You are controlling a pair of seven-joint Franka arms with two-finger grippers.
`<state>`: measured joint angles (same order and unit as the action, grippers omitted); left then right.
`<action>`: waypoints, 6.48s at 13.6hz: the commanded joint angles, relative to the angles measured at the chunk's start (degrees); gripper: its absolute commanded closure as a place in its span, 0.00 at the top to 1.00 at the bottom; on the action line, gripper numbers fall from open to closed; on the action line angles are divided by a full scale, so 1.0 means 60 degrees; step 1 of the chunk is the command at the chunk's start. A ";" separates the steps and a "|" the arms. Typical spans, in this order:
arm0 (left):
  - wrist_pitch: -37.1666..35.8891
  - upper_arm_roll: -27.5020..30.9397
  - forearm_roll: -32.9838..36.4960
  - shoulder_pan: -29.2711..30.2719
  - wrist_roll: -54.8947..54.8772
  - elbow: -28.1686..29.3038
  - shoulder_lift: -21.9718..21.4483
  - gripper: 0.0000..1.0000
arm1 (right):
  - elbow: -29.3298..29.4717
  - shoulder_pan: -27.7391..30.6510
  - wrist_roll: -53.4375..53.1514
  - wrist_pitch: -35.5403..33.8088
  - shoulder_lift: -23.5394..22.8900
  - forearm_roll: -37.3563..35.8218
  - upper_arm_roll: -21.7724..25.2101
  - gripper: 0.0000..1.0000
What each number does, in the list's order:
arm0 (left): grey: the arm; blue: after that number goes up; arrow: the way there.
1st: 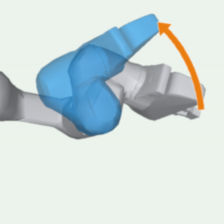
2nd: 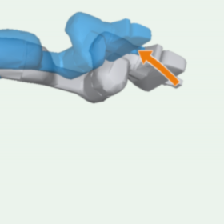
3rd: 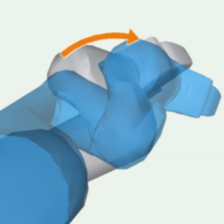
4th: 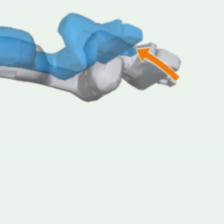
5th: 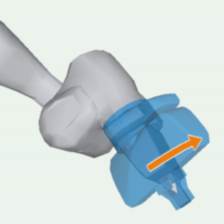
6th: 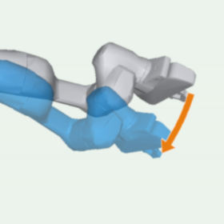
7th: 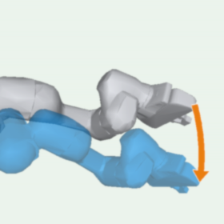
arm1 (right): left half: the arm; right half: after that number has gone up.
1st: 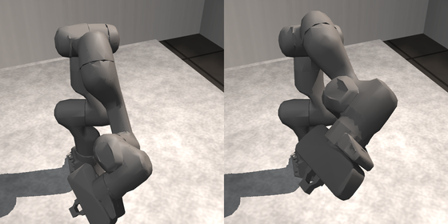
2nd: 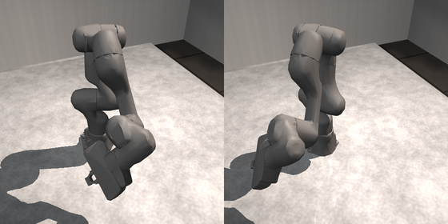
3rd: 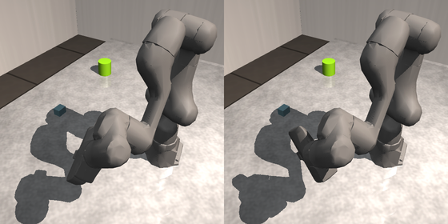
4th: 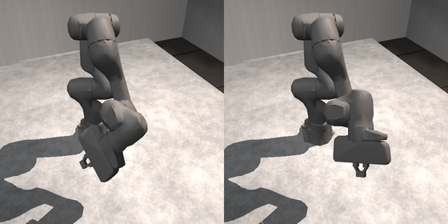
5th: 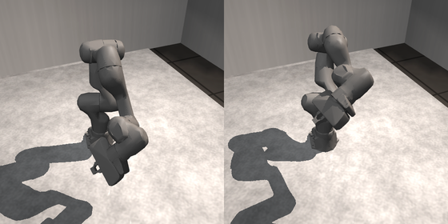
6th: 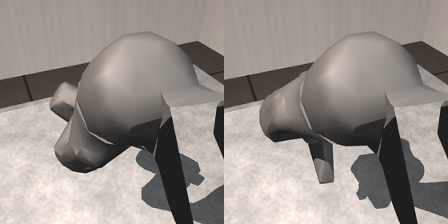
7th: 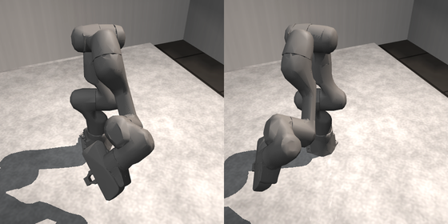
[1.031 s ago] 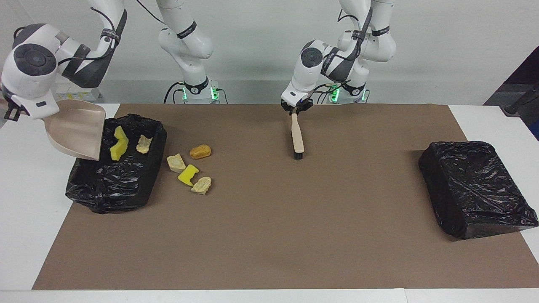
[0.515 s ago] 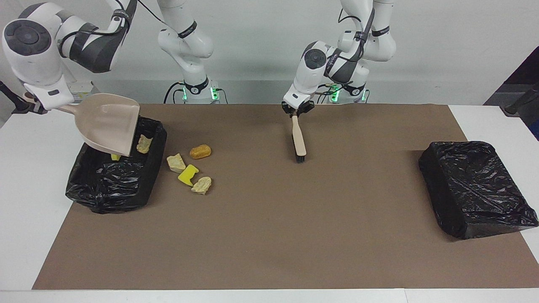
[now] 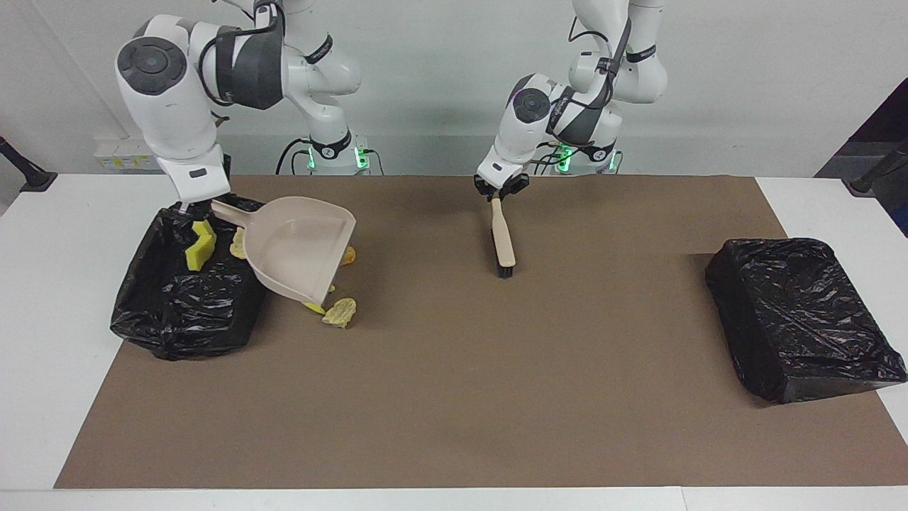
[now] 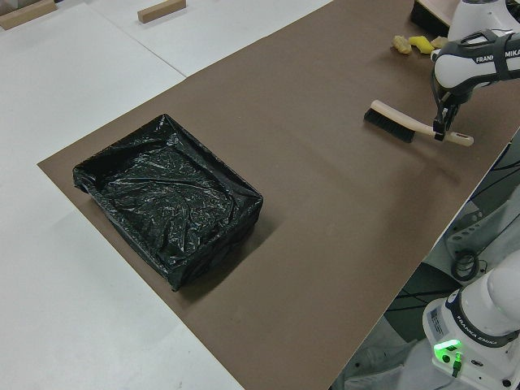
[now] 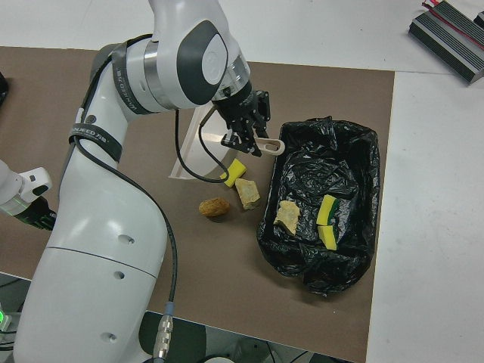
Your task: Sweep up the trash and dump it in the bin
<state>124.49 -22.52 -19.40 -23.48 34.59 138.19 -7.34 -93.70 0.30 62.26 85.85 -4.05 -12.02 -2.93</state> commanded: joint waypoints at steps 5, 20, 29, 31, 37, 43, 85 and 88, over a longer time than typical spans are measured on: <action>-0.1498 0.0018 0.0039 0.1858 -0.1148 -0.1525 0.0095 1.00 | 0.0089 -0.0723 -0.6750 0.0732 -0.0656 0.2135 0.0020 0.00; -0.4310 0.0047 0.3042 0.6271 -0.4740 -0.6373 0.1588 1.00 | 0.1042 -0.4883 -1.4126 0.5948 -0.4070 0.5827 0.0019 0.00; -0.5177 0.0033 0.3116 0.6227 -0.4681 -0.7359 0.1443 1.00 | 0.0412 -0.5295 -1.4170 0.7019 -0.4497 0.5769 0.0019 0.00; -0.4960 0.0062 0.3116 0.6271 -0.4667 -0.7358 0.1442 1.00 | 0.0397 -0.5309 -1.4097 0.6990 -0.4497 0.5579 0.0034 0.99; -0.4825 0.0062 0.3101 0.6579 -0.4608 -0.7388 0.1399 1.00 | 0.0543 -0.4272 -1.4053 0.5339 -0.3343 0.5227 0.0137 1.00; -0.5060 0.0164 0.3086 0.6565 -0.4608 -0.7534 0.1340 1.00 | 0.0763 -0.2164 -1.2445 0.2059 -0.1380 0.3896 0.0137 1.00; 0.0857 0.3871 0.2882 -0.2121 -0.0624 -0.5514 0.4284 1.00 | -0.0306 -0.1296 -1.0889 -0.0217 0.1553 0.2546 0.1177 1.00; 0.1062 0.3870 0.2882 -0.2210 -0.0609 -0.5221 0.4284 0.84 | -0.0306 -0.1281 -1.0889 -0.0305 0.1553 0.2546 0.1177 1.00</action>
<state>128.70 -0.40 -2.33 -35.53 30.03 104.55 18.97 -93.91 -7.50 -4.01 84.19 3.84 2.61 3.87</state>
